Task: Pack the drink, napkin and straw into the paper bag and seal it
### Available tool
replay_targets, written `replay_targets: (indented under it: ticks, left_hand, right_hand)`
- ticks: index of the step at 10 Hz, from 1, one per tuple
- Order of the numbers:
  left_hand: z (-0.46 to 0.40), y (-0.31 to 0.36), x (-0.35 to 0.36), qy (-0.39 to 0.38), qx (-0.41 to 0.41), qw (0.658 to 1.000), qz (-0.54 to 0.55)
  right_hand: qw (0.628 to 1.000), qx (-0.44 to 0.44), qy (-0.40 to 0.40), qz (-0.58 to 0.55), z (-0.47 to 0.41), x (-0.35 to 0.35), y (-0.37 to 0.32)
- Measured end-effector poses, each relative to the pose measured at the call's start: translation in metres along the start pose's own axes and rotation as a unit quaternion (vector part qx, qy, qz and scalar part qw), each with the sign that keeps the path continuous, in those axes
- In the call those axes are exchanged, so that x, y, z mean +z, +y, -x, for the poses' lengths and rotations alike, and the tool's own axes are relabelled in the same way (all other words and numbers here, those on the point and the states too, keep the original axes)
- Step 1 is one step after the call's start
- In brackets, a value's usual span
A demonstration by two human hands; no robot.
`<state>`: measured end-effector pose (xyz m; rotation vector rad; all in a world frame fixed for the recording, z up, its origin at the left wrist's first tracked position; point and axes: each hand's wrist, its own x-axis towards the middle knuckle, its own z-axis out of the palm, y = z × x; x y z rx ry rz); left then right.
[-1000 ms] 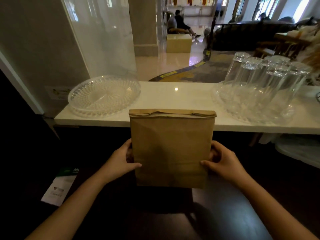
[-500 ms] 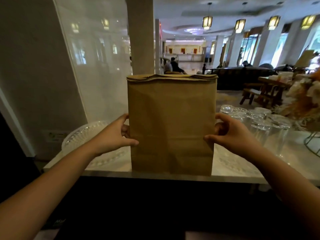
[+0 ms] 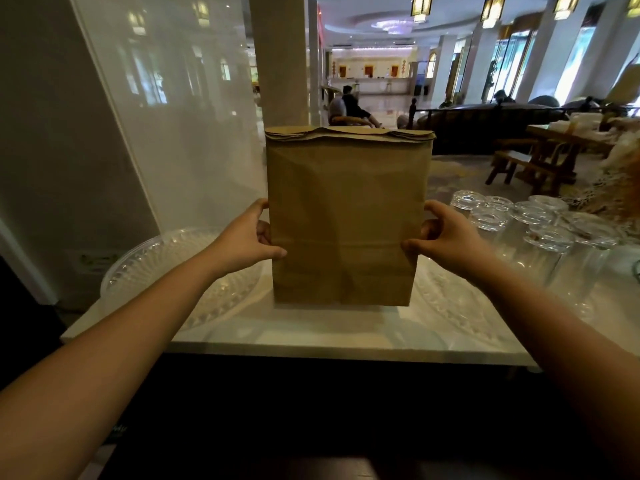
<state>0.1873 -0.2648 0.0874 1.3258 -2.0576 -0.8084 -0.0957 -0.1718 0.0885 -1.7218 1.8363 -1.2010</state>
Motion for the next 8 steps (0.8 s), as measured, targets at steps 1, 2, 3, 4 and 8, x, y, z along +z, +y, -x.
replay_targets:
  ticks: [1, 2, 3, 4, 8]
  left_hand:
    - [-0.012, -0.011, 0.01, -0.004, -0.011, 1.0, 0.0]
    - [-0.018, -0.024, 0.019, -0.019, -0.027, 0.999, 0.003]
    - [-0.022, -0.032, 0.022, -0.023, -0.035, 0.999, 0.014]
    - [-0.025, -0.033, 0.021, -0.031, -0.035, 0.999, 0.022]
    - [0.013, -0.024, -0.012, -0.036, -0.034, 0.998, 0.05]
  right_hand:
    - [1.0, 0.013, -0.004, -0.002, -0.007, 0.01, 0.011]
    - [1.0, 0.023, -0.01, -0.005, -0.011, 0.021, 0.024]
    - [0.999, 0.034, -0.007, -0.014, -0.013, 0.026, 0.03]
    - [0.999, 0.041, -0.002, -0.022, -0.015, 0.027, 0.033]
    - [0.994, 0.026, 0.097, -0.049, 0.014, 0.01, 0.016]
